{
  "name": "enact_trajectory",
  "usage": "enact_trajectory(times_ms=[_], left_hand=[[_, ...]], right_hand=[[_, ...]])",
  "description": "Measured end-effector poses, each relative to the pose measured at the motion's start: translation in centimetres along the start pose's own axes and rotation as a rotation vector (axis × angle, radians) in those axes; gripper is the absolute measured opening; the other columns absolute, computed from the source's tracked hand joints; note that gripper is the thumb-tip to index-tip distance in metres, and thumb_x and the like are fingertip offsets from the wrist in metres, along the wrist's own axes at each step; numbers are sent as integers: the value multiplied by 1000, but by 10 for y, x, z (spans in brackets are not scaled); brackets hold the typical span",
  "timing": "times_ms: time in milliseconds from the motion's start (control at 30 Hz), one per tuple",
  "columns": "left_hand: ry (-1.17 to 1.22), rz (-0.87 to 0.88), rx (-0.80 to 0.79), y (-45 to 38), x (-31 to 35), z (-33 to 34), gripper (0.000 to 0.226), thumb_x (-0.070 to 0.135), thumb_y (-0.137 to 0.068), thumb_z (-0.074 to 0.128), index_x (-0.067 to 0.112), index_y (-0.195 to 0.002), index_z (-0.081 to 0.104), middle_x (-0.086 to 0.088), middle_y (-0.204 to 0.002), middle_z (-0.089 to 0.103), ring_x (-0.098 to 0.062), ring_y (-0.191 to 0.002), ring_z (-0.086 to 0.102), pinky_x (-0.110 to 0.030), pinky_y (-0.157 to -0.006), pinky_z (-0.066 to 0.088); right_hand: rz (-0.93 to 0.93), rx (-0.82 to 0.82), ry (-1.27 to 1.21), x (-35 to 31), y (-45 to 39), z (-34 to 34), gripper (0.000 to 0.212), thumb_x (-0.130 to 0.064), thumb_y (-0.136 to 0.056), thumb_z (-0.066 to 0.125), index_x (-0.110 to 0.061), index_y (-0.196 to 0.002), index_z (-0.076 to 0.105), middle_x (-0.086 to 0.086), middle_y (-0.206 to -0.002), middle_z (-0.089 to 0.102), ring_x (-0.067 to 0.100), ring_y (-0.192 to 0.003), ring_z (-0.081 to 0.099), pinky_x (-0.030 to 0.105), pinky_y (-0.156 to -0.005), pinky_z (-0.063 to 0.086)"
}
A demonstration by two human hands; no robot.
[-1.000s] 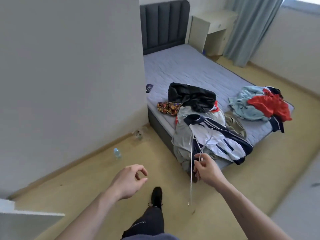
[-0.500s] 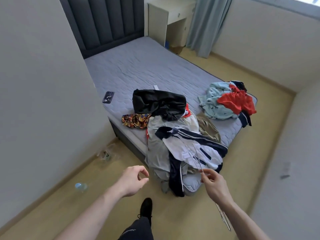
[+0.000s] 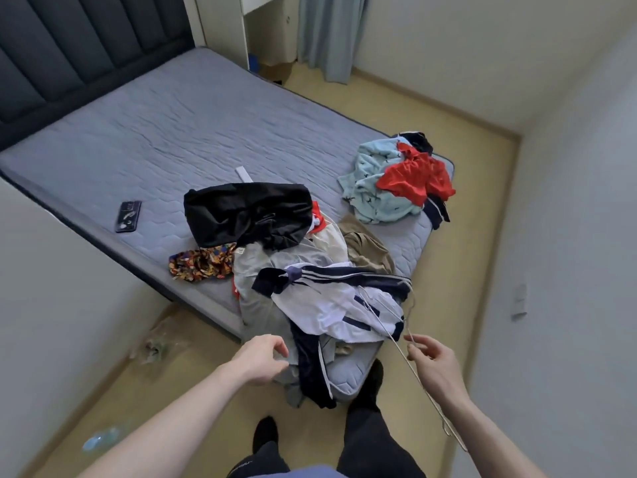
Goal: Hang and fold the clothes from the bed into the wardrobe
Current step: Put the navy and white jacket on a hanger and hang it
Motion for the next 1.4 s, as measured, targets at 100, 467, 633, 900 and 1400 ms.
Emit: enact_trajectory(times_ms=[100, 467, 633, 900, 1400], left_hand=[[-5, -34, -4, -36, 24, 4, 17, 37, -89, 64, 32, -106, 64, 6, -110, 64, -16, -97, 65, -29, -82, 53], [135, -354, 36, -194, 63, 13, 22, 32, -87, 63, 31, -109, 61, 7, -133, 42, -18, -110, 60, -34, -96, 49], [211, -453, 146, -280, 41, 3, 38, 26, -85, 65, 31, -123, 63, 3, -142, 38, -17, -121, 56, -27, -103, 43], [384, -548, 178, -389, -17, 14, 47, 27, -84, 72, 34, -130, 68, -3, -146, 54, -26, -136, 46, -32, -115, 35], [1047, 15, 619, -206, 112, -104, 37, -11, -92, 55, 15, -103, 78, 1, -104, 78, -16, -103, 72, -27, -91, 56]], right_hand=[[16, -37, 14, -4, -45, -7, 10, -30, -97, 67, -33, -101, 76, -4, -79, 74, 11, -74, 67, 22, -59, 47], [-11, -225, 164, -5, -246, -24, 12, -29, -96, 67, -26, -85, 70, -9, -69, 70, 4, -54, 57, 25, -55, 45], [-47, -326, 223, 4, -310, 9, 11, -29, -93, 67, -29, -83, 70, -10, -71, 67, 2, -53, 57, 11, -46, 42], [-30, -326, 146, 45, -363, 65, 10, -31, -94, 67, -26, -86, 70, -4, -69, 64, 3, -52, 51, 12, -46, 38], [-98, -337, 43, -5, -261, 44, 32, -28, -83, 78, -38, -86, 48, -9, -78, 63, 13, -64, 53, 39, -64, 48]])
Point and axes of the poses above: each hand's wrist, its own y-axis away from the middle knuckle, its own z-axis out of the palm, x = y × z, the point moved 4 cm from there along -y, towards the middle knuckle
